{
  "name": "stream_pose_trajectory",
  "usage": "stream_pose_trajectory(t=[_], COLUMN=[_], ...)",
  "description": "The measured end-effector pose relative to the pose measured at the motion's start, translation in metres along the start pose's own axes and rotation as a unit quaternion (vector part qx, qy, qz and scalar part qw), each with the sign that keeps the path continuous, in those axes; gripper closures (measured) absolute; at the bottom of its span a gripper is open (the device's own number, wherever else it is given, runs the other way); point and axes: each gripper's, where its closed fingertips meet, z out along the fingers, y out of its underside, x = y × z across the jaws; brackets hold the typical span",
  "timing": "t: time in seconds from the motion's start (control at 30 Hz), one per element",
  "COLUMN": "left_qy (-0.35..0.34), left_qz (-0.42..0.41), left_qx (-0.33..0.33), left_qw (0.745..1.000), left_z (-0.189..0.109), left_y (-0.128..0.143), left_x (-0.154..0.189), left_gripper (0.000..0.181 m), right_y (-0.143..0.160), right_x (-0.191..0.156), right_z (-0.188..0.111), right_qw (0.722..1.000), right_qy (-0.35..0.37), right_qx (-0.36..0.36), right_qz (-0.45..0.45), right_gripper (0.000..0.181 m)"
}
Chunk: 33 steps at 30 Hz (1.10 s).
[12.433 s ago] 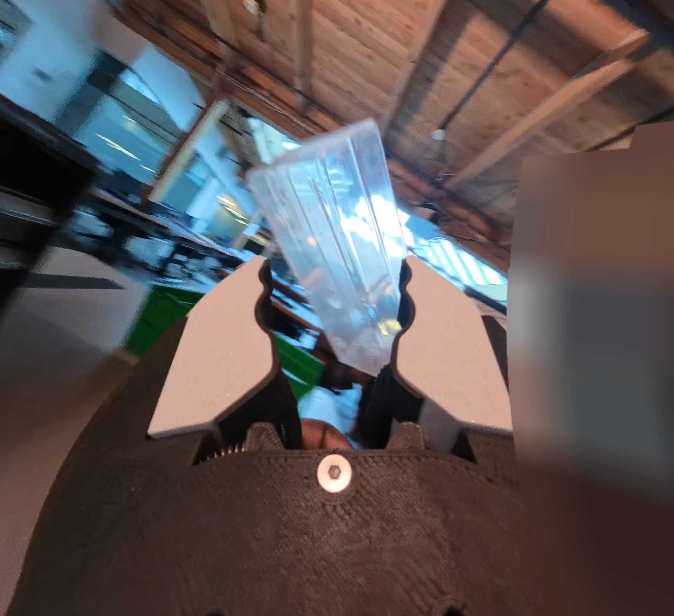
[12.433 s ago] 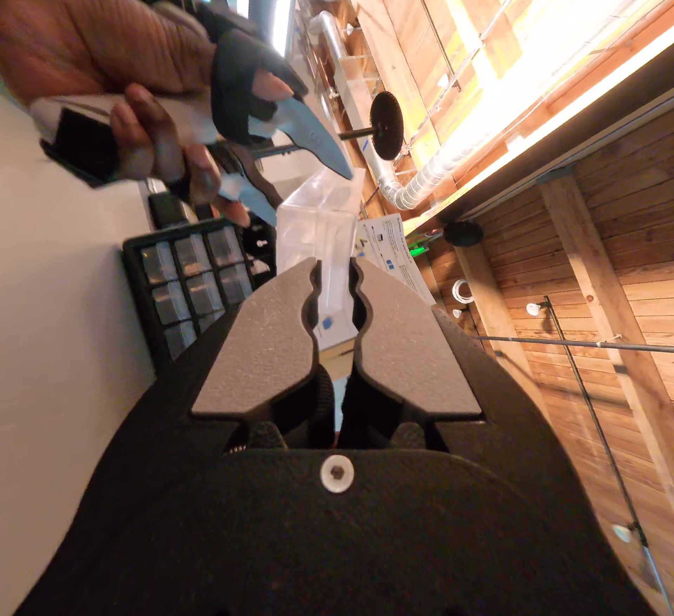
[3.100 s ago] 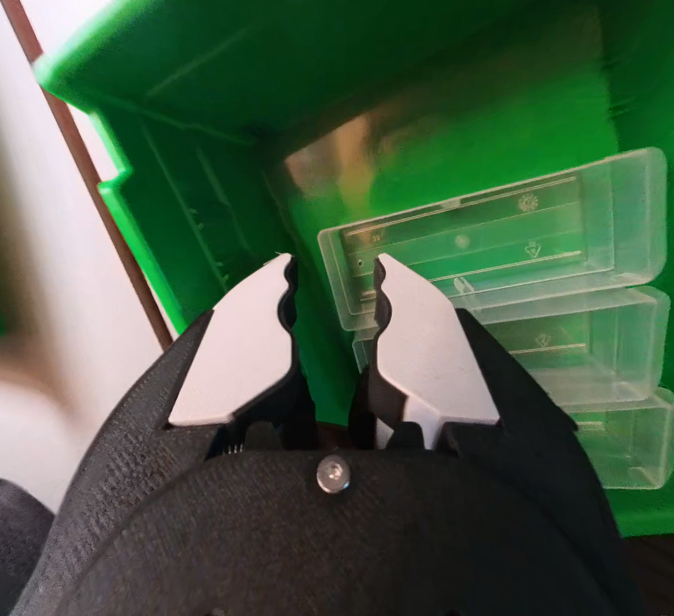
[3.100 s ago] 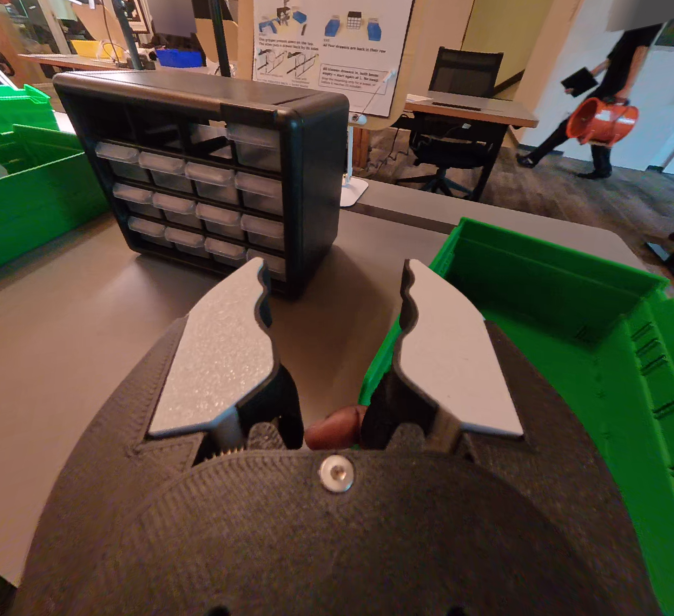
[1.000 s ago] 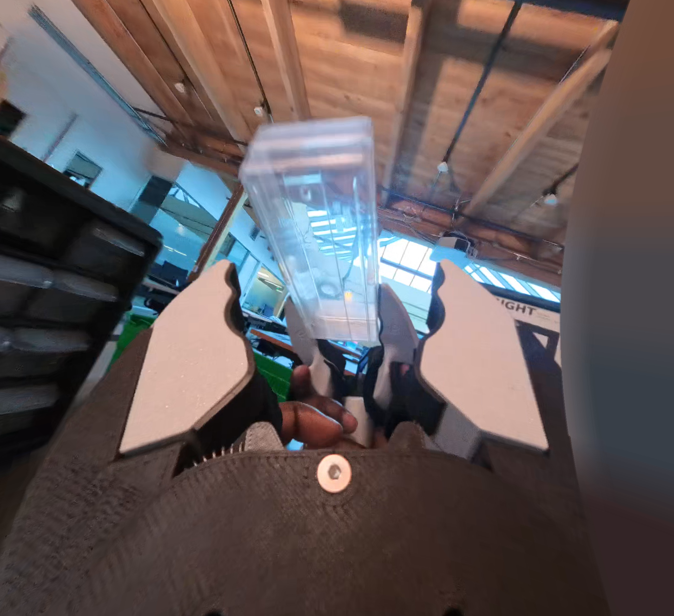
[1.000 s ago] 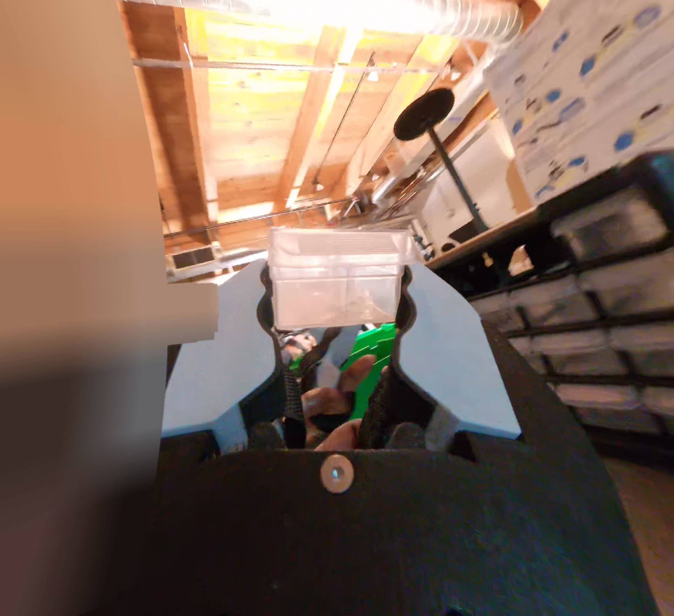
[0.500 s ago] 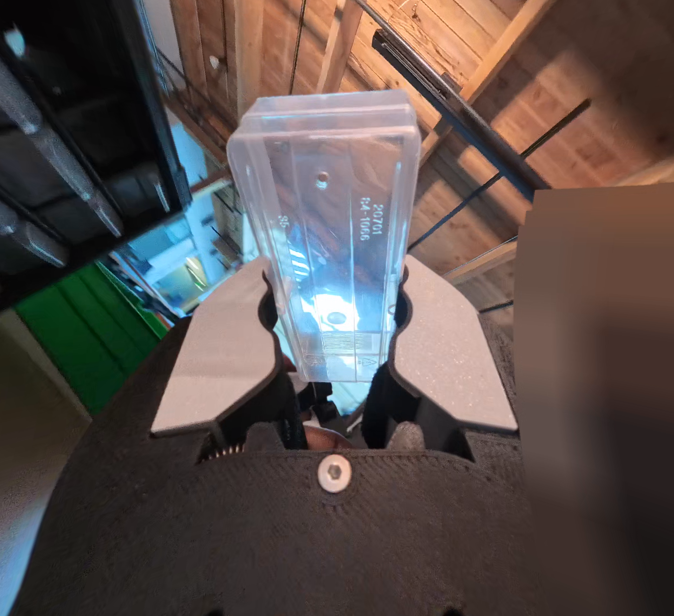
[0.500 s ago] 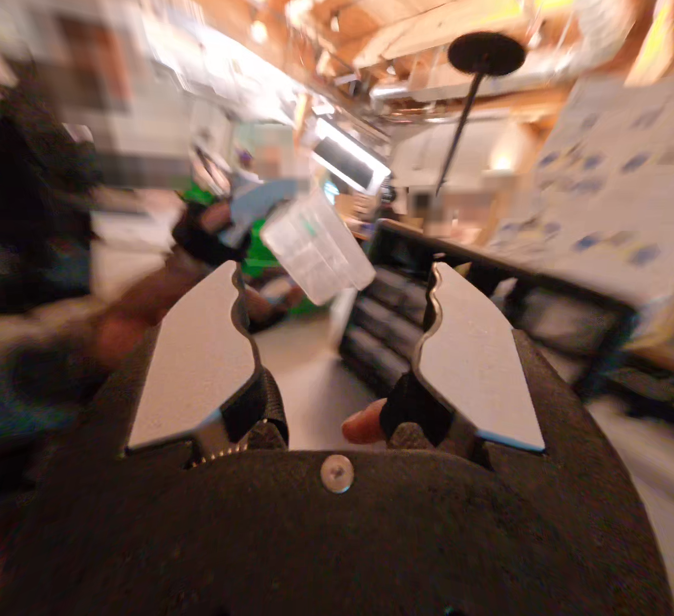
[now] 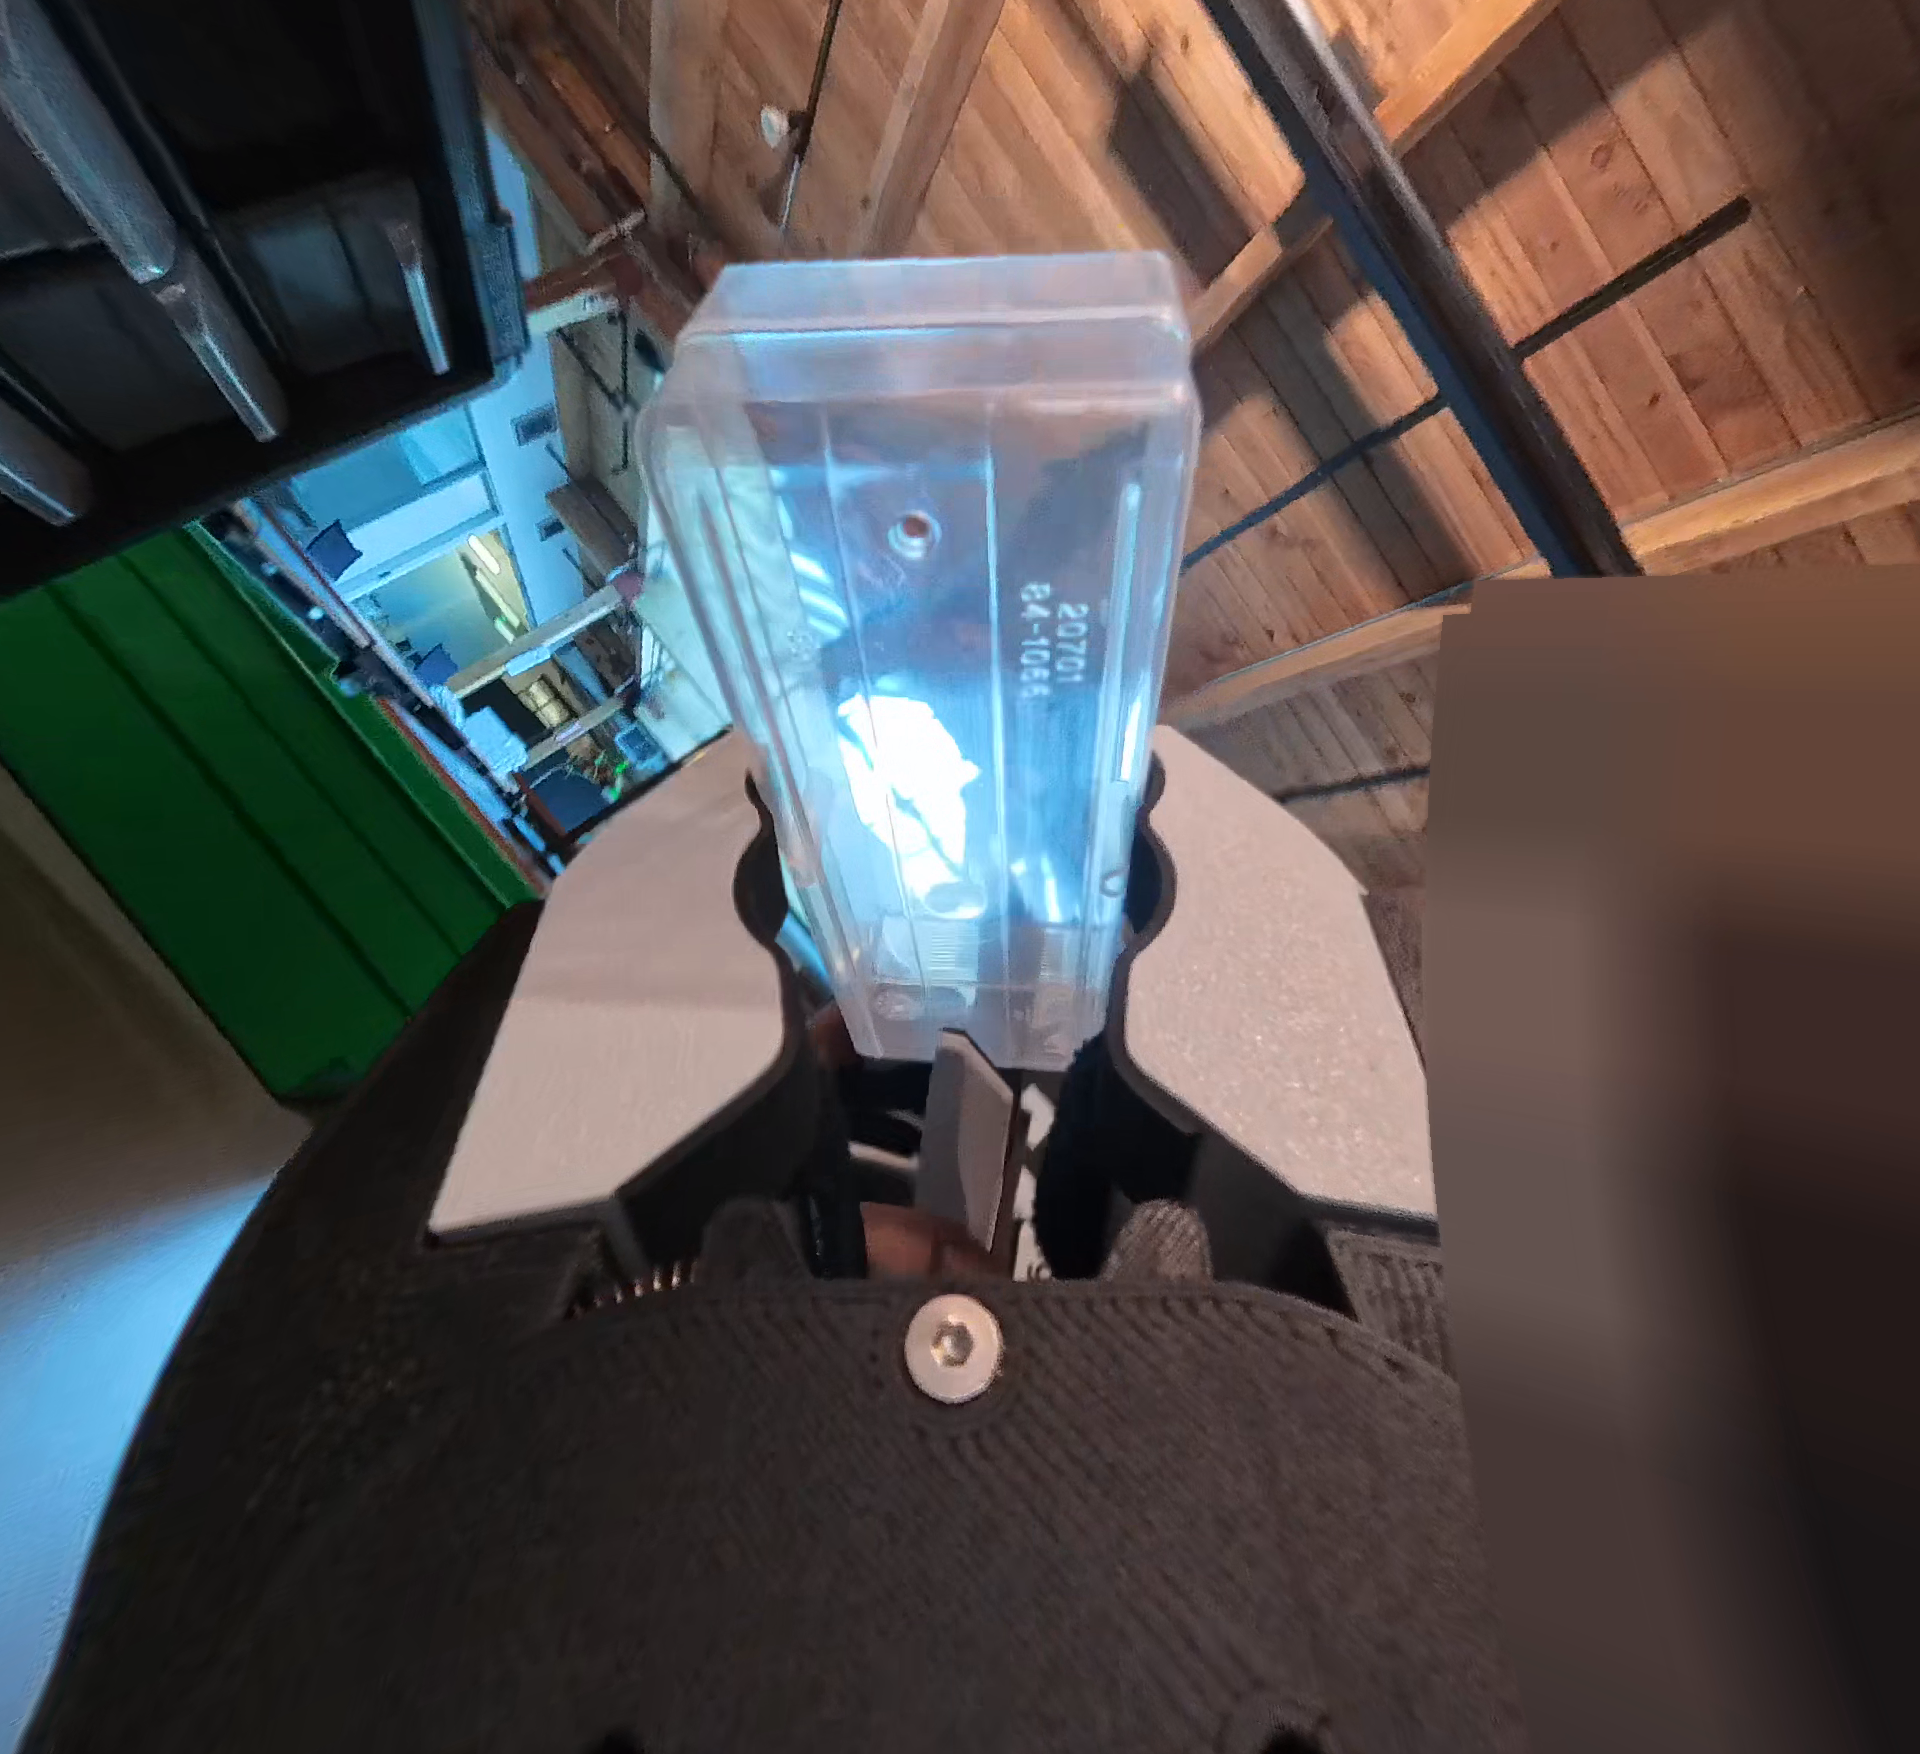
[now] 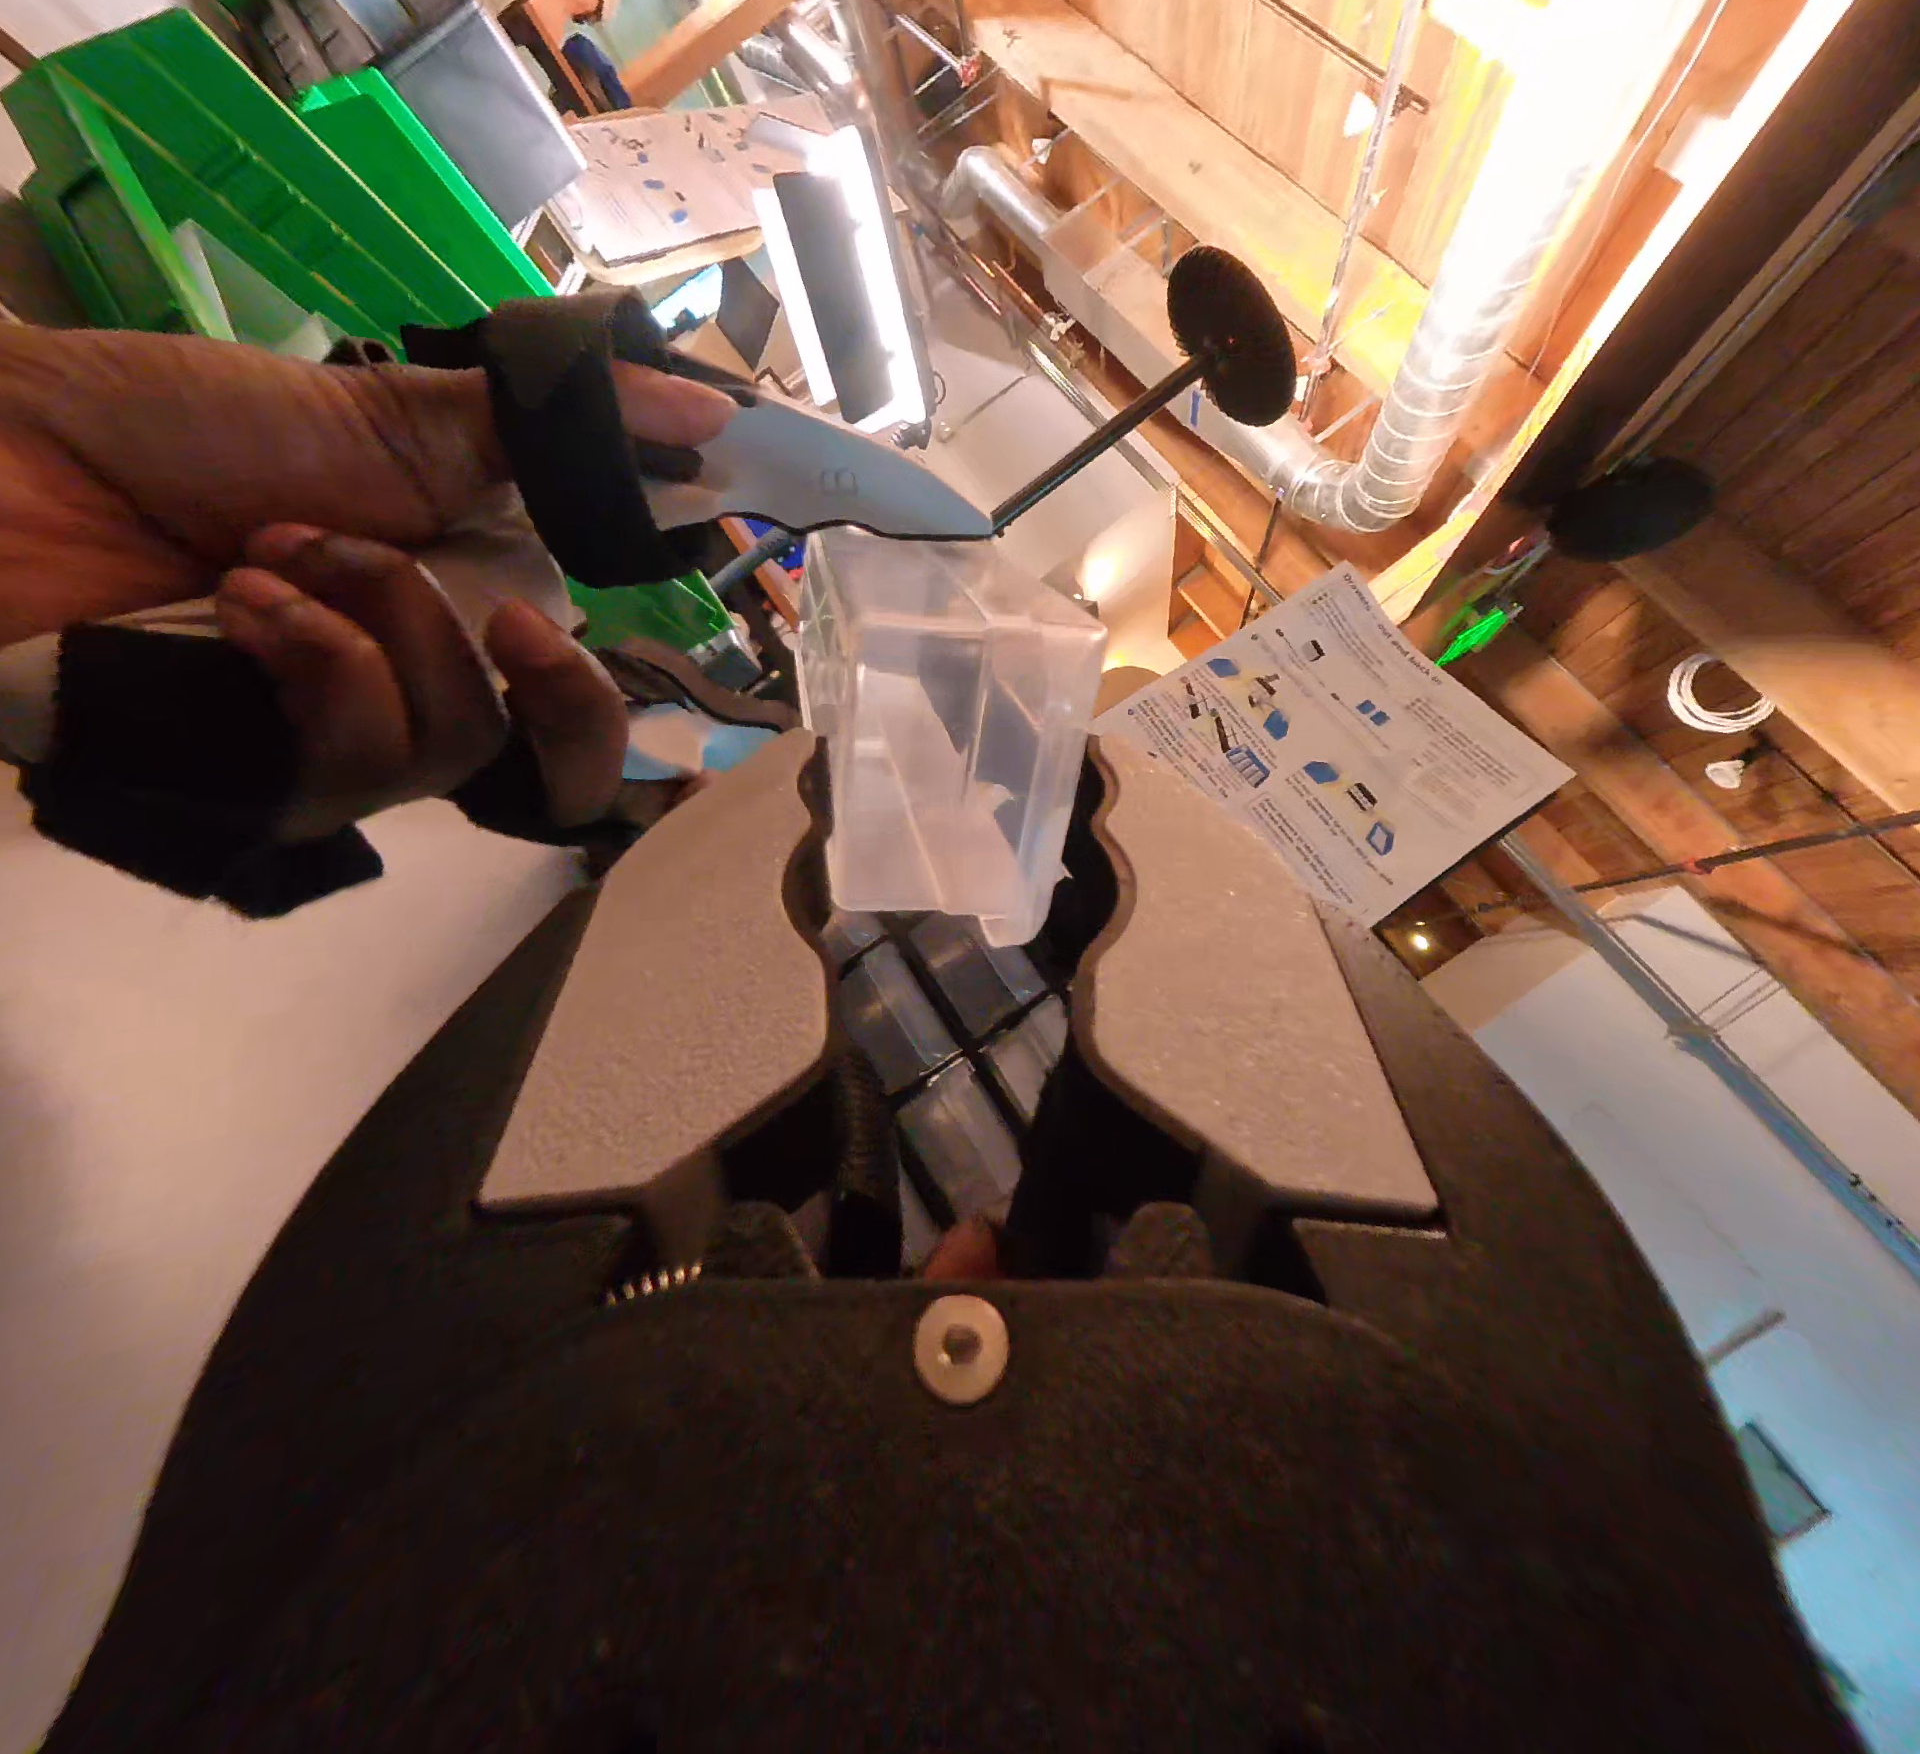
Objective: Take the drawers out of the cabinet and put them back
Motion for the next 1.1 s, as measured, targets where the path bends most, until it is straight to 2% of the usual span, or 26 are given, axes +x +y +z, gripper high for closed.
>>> stream_pose_trajectory(t=[0.1, 0.17, 0.2, 0.23, 0.27, 0.33, 0.37, 0.43, 0.5, 0.57, 0.63, 0.7, 0.77, 0.87, 1.1], left_qy=[-0.069, -0.166, -0.227, -0.285, -0.335, -0.386, -0.404, -0.446, -0.476, -0.491, -0.510, -0.530, -0.529, -0.516, -0.513], left_qz=[0.086, 0.207, 0.281, 0.358, 0.428, 0.528, 0.558, 0.596, 0.598, 0.562, 0.514, 0.480, 0.463, 0.449, 0.446], left_qx=[-0.089, -0.156, -0.184, -0.202, -0.202, -0.215, -0.239, -0.287, -0.339, -0.404, -0.470, -0.506, -0.510, -0.526, -0.536], left_qw=[0.990, 0.952, 0.914, 0.866, 0.815, 0.725, 0.684, 0.603, 0.548, 0.529, 0.504, 0.481, 0.496, 0.505, 0.500], left_z=[-0.002, -0.013, -0.020, -0.027, -0.031, -0.023, -0.015, 0.003, 0.022, 0.035, 0.033, 0.026, 0.030, 0.029, 0.028], left_y=[0.003, -0.009, -0.024, -0.045, -0.073, -0.117, -0.133, -0.163, -0.183, -0.188, -0.188, -0.192, -0.195, -0.194, -0.194], left_x=[-0.005, -0.014, -0.019, -0.021, -0.017, 0.001, 0.006, 0.006, -0.006, -0.031, -0.059, -0.080, -0.087, -0.087, -0.087], left_gripper=[0.113, 0.103, 0.099, 0.099, 0.107, 0.158, 0.171, 0.181, 0.181, 0.181, 0.181, 0.181, 0.181, 0.181, 0.181], right_y=[0.006, 0.015, 0.022, 0.029, 0.038, 0.054, 0.060, 0.068, 0.067, 0.065, 0.067, 0.069, 0.070, 0.070, 0.069], right_x=[0.010, 0.025, 0.032, 0.038, 0.042, 0.046, 0.044, 0.035, 0.029, 0.025, 0.025, 0.027, 0.028, 0.028, 0.029], right_z=[-0.002, -0.005, -0.007, -0.009, -0.010, -0.010, -0.009, -0.003, 0.004, 0.011, 0.018, 0.024, 0.028, 0.034, 0.048], right_qw=[0.999, 0.996, 0.994, 0.990, 0.985, 0.967, 0.957, 0.940, 0.929, 0.925, 0.915, 0.908, 0.903, 0.896, 0.878], right_qy=[0.020, 0.049, 0.060, 0.070, 0.076, 0.087, 0.084, 0.076, 0.076, 0.072, 0.064, 0.055, 0.043, 0.029, 0.015], right_qx=[-0.018, -0.045, -0.062, -0.080, -0.104, -0.155, -0.177, -0.210, -0.221, -0.236, -0.262, -0.280, -0.289, -0.305, -0.337], right_qz=[-0.030, -0.057, -0.072, -0.092, -0.119, -0.184, -0.213, -0.257, -0.286, -0.289, -0.299, -0.308, -0.315, -0.323, -0.339], right_gripper=[0.137, 0.137, 0.137, 0.137, 0.137, 0.136, 0.136, 0.136, 0.136, 0.137, 0.136, 0.137, 0.136, 0.136, 0.136])
